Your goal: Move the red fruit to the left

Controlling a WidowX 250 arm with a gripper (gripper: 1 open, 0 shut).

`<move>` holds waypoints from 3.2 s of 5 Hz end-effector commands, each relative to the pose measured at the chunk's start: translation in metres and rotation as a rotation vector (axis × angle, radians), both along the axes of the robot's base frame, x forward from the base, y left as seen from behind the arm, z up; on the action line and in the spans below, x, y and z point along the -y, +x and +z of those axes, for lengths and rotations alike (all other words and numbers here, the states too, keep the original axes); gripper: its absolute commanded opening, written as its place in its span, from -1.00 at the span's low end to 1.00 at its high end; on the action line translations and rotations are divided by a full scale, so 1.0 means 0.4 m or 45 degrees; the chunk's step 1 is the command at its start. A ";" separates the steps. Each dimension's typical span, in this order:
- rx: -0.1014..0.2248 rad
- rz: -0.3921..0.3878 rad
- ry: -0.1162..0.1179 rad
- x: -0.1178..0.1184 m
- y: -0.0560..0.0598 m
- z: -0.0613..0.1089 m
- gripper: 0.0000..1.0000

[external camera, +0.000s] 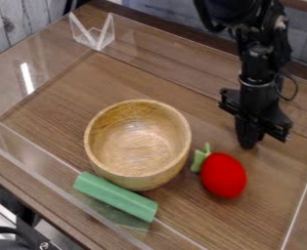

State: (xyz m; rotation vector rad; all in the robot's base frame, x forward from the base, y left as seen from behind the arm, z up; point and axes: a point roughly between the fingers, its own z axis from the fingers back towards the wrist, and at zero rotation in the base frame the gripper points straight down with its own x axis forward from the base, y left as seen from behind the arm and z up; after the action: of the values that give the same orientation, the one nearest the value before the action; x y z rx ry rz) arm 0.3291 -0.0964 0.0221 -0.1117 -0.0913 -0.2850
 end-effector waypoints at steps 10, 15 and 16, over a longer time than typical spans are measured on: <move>0.087 0.306 -0.019 -0.023 -0.087 0.019 -1.00; 0.153 0.192 -0.099 -0.049 -0.125 0.178 1.00; 0.121 0.233 -0.079 -0.024 -0.137 0.141 1.00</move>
State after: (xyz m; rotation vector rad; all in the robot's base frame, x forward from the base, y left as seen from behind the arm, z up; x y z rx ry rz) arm 0.2676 -0.0849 0.0685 -0.1467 -0.1612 -0.1004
